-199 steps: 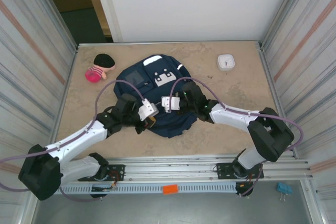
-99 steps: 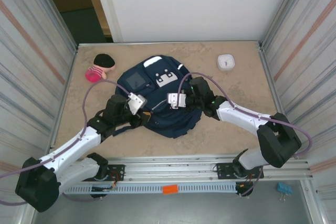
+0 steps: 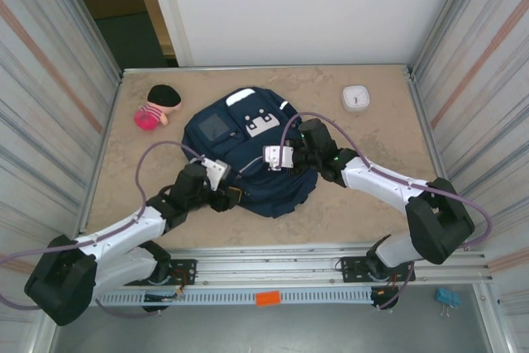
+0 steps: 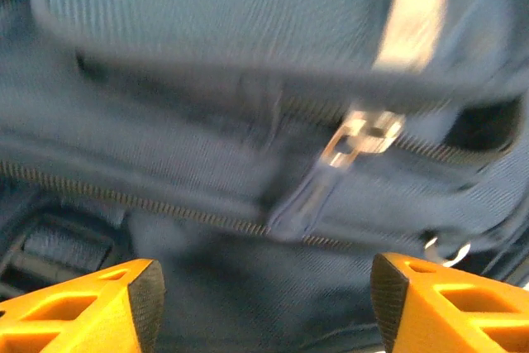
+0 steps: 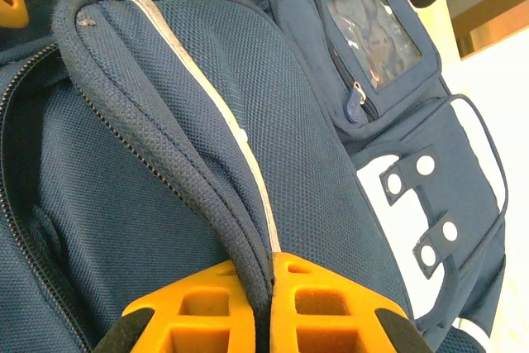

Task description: Pack the student bag

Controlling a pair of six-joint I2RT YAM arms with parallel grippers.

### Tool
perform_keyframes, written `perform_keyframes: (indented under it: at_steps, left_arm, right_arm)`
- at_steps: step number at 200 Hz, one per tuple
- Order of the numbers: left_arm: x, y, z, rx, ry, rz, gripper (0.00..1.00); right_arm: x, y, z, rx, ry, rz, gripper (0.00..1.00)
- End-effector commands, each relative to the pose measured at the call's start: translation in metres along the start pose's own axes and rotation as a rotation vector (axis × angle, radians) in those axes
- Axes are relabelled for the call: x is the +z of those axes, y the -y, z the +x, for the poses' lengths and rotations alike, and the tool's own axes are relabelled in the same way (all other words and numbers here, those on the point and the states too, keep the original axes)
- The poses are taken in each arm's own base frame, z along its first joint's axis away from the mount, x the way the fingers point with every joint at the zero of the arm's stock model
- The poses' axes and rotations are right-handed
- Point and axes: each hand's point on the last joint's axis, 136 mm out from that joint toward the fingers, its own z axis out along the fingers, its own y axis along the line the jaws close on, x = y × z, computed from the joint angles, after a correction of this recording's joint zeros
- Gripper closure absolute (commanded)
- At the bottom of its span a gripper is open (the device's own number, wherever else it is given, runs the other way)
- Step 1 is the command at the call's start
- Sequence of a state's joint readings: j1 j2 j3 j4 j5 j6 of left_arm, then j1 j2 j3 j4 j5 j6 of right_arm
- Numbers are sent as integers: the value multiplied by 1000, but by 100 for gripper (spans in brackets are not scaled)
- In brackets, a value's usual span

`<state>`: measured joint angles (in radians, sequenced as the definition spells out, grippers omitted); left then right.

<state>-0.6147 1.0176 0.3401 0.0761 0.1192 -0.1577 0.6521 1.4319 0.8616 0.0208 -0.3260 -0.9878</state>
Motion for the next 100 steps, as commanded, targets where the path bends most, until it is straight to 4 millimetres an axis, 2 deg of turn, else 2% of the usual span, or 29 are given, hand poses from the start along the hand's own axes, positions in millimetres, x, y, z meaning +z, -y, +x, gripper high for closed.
perform_keyframes:
  at_steps: [1, 33, 56, 100]
  left_arm:
    - [-1, -10, -29, 60, 138, -64, 30]
    - [2, -6, -32, 208, 173, -39, 31]
    - [5, 5, -35, 305, 204, 30, 31]
    - [6, 28, -34, 379, 219, 168, 46]
  right_arm:
    - [-10, 18, -19, -32, 58, 27, 100]
    - [-11, 19, -21, -36, 62, 24, 100]
    - [-10, 20, -21, -34, 64, 22, 100]
    - [-8, 19, -20, -30, 61, 16, 100]
